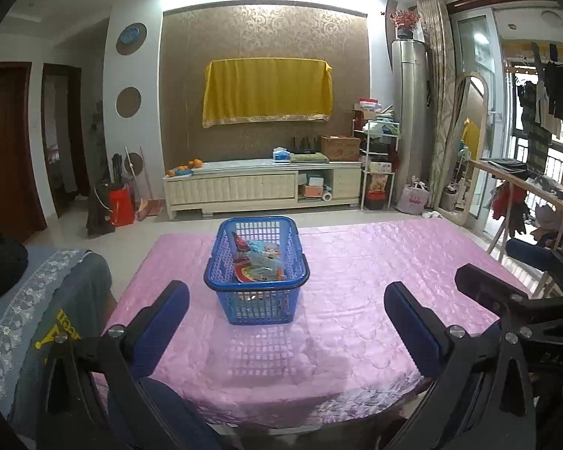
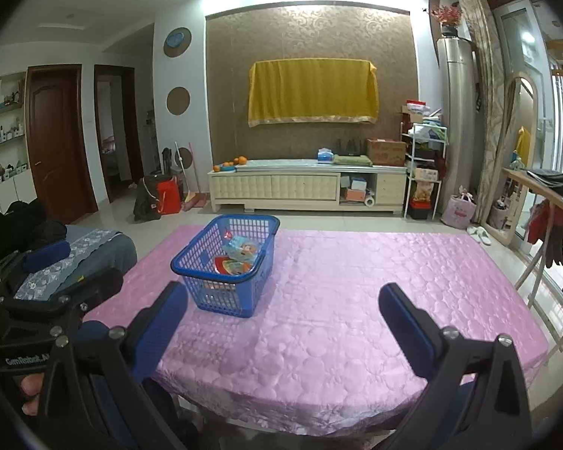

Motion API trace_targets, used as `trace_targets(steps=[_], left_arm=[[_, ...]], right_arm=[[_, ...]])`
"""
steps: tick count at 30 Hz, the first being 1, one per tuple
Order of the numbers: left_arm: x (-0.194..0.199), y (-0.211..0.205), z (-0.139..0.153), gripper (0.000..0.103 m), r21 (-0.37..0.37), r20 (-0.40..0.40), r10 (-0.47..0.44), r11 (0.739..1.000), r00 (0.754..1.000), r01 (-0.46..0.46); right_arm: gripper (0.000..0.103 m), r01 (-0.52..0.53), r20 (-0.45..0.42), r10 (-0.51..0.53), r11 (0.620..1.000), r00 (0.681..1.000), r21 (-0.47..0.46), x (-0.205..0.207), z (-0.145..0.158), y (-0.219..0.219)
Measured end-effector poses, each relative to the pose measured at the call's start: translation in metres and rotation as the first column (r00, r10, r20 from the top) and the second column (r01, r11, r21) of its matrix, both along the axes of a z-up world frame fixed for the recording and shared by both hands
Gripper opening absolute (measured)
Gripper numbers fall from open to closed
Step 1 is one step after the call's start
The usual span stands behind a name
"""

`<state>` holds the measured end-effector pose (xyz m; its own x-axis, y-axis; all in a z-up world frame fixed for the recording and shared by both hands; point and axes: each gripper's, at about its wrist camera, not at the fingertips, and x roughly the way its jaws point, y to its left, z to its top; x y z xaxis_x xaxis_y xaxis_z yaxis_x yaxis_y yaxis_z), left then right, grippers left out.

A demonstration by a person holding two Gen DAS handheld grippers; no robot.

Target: Organize snacks

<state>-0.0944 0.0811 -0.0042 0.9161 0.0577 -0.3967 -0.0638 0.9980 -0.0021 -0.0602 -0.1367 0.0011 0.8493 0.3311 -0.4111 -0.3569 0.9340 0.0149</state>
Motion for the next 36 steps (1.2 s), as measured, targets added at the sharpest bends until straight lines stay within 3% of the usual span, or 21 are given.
trace_targets(steps=[36], left_arm=[[-0.012, 0.002, 0.004, 0.103, -0.043, -0.017, -0.027, 0.999, 0.999, 0.027]], right_arm=[[0.103, 0.02, 0.015, -0.02, 1.0, 1.0, -0.007, -0.012, 0.006, 0.002]])
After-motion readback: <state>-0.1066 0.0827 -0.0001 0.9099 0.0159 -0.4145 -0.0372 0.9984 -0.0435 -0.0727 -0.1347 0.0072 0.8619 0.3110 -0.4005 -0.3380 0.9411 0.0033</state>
